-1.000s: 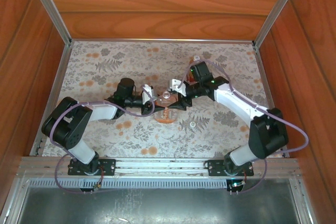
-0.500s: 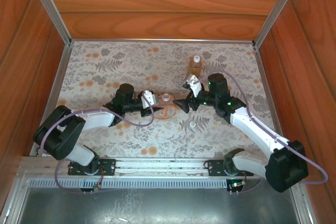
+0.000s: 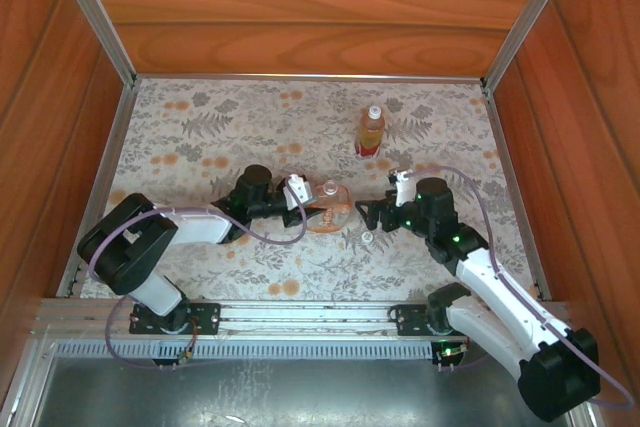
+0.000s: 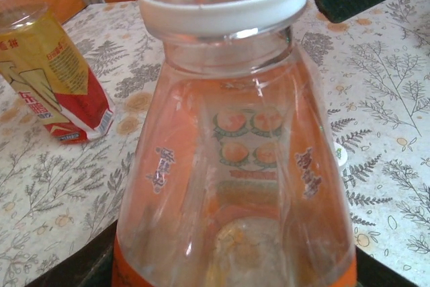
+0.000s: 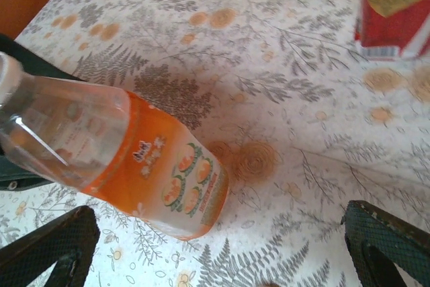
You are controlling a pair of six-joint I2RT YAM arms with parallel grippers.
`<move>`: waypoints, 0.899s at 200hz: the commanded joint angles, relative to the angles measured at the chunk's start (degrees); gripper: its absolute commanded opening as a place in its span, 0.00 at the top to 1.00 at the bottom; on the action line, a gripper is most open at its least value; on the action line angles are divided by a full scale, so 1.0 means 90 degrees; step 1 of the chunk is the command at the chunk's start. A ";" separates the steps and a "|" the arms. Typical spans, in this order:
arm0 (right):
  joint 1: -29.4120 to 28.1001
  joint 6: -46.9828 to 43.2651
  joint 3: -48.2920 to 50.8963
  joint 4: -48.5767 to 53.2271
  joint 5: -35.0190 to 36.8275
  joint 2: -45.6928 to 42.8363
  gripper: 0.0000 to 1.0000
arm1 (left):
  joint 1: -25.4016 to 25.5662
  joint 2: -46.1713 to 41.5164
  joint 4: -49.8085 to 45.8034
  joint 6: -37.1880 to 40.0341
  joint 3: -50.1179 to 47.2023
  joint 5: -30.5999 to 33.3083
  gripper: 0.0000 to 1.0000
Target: Screw on the bottle caps
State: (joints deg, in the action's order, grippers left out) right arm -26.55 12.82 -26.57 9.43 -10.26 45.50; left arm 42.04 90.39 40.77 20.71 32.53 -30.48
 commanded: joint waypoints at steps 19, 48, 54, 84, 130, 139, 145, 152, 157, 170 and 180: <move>-0.0056 0.0440 -0.0485 0.1314 0.0896 0.0152 0.00 | 0.0066 0.0458 -0.0322 -0.0095 0.0043 -0.0009 0.46; -0.0515 0.0953 -0.0456 0.1618 0.2070 0.0227 0.02 | 0.0047 0.0648 -0.0217 -0.0140 0.0047 -0.0145 0.46; -0.0696 0.1062 -0.0466 0.1679 0.2370 0.0261 0.02 | 0.0041 0.0684 -0.0197 -0.0174 0.0052 -0.0167 0.46; -0.1648 0.1254 -0.0571 0.1721 0.3486 0.0770 0.07 | 0.0025 0.0662 -0.0194 -0.0375 0.0032 -0.0358 0.46; -0.2116 0.1370 -0.0673 0.1481 0.3511 0.1769 0.26 | -0.0046 0.0591 -0.0205 -0.0280 -0.0094 -0.0004 0.46; -0.2155 0.1350 -0.0740 0.1588 0.3424 0.1925 0.27 | -0.0069 0.0590 -0.0204 -0.0289 -0.0106 -0.0002 0.46; -0.2181 0.1358 -0.0782 0.1678 0.3400 0.2011 0.28 | -0.0069 0.0590 -0.0209 -0.0289 -0.0104 0.0003 0.46; -0.2211 0.1401 -0.0849 0.1804 0.3397 0.2091 0.29 | -0.0071 0.0597 -0.0204 -0.0289 -0.0103 -0.0006 0.46; -0.2233 0.1448 -0.0875 0.1871 0.3410 0.2136 0.29 | -0.0065 0.0615 -0.0204 -0.0280 -0.0109 -0.0012 0.46; -0.2270 0.1496 -0.0868 0.1931 0.3368 0.2214 0.32 | -0.0067 0.0659 -0.0204 -0.0253 -0.0123 0.0022 0.46; -0.2284 0.1491 -0.0831 0.1883 0.3322 0.2256 0.34 | -0.0078 0.0700 -0.0204 -0.0226 -0.0137 0.0092 0.46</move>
State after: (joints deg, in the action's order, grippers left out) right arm -46.26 24.67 -33.10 24.77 19.20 65.08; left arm 41.95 94.17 45.10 19.00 33.63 -31.57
